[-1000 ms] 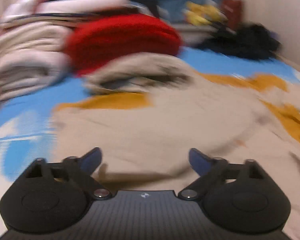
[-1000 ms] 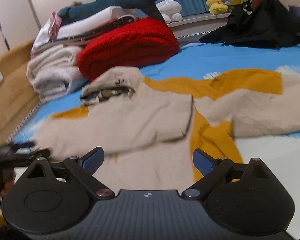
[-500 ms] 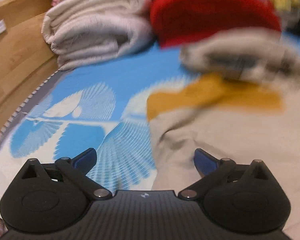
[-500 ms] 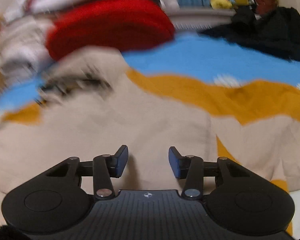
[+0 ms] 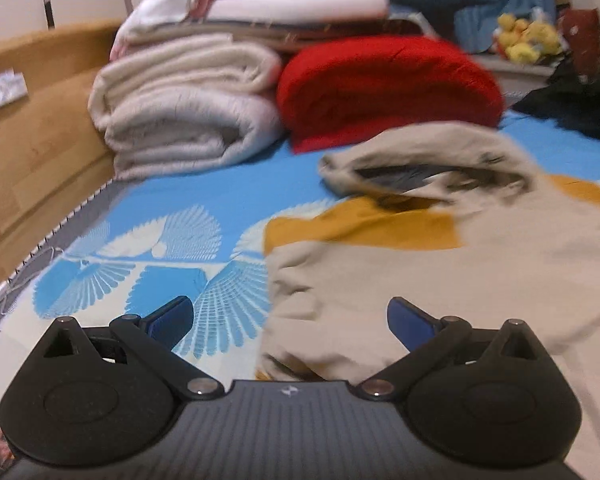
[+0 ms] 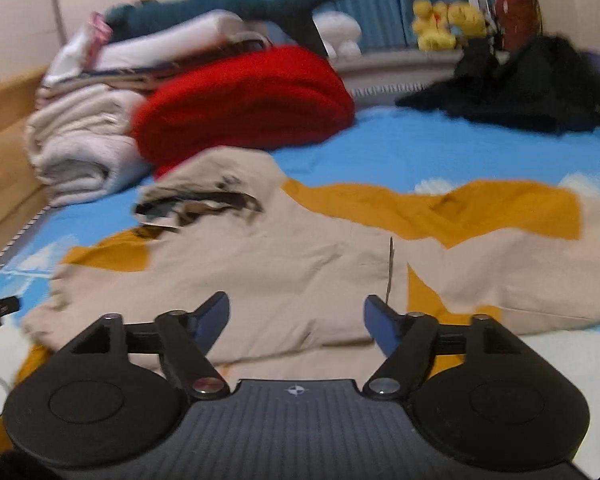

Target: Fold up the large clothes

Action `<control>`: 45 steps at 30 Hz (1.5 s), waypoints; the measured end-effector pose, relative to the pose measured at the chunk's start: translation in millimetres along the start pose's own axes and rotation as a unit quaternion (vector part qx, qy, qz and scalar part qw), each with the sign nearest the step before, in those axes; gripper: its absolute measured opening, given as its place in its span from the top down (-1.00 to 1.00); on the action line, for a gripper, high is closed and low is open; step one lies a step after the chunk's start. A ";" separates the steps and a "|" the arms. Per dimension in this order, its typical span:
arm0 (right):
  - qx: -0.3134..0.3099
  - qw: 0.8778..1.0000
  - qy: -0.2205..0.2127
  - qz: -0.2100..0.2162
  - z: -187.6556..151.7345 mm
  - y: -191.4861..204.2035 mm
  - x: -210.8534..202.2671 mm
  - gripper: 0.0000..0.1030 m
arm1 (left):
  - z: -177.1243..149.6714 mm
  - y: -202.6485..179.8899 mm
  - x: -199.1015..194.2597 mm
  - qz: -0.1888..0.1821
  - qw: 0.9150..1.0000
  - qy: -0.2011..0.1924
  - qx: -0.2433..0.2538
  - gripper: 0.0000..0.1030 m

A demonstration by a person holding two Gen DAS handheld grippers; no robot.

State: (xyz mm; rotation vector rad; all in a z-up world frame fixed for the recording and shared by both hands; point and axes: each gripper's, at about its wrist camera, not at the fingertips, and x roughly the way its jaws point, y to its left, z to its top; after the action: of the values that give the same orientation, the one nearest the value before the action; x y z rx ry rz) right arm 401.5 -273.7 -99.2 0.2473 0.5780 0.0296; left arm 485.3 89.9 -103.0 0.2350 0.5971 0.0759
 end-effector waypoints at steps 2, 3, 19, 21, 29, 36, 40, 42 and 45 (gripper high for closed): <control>-0.012 1.000 -0.025 0.000 -5.8 12.1 -46.3 -0.66 | 0.9 -4.9 -40.0 -0.012 1.000 0.000 -0.001 -1.00; -0.017 0.999 -0.037 0.004 -9.4 17.1 -68.5 -0.74 | 0.8 -8.7 -62.0 -0.011 1.000 0.003 -0.003 -1.00; -0.032 0.991 -0.127 0.029 -46.8 43.2 -288.4 -0.93 | -44.4 -21.8 -335.3 -0.039 0.998 -0.024 -0.050 -1.00; -0.033 0.990 -0.135 0.031 -52.2 42.0 -304.4 -0.93 | -51.0 -22.4 -352.1 -0.037 0.998 -0.027 -0.048 -1.00; -0.017 0.988 -0.149 0.022 -60.3 26.5 -335.5 -0.94 | -61.1 -30.3 -378.2 -0.061 0.997 -0.030 -0.041 -1.00; 0.017 0.993 -0.117 0.000 -57.6 2.5 -299.8 -0.94 | -52.1 -37.7 -317.7 -0.059 0.998 0.004 -0.031 -1.00; 0.075 0.992 -0.104 -0.017 -48.3 -34.3 -263.6 -0.94 | -39.8 -38.8 -260.4 -0.045 0.998 0.023 -0.028 -1.00; 0.139 0.984 -0.107 -0.033 -39.6 -72.0 -244.6 -0.94 | -34.5 -34.6 -230.7 -0.032 0.999 0.020 -0.027 -1.00; 0.240 0.962 -0.110 -0.064 -29.1 -133.8 -214.7 -0.94 | -28.6 -27.5 -182.3 0.001 1.000 0.012 -0.015 -1.00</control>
State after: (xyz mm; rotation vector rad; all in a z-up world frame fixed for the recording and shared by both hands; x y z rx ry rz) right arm 200.2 -417.7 -39.5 0.6760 0.3701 -0.2644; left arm 318.8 43.6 -32.7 0.2064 0.6196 0.0891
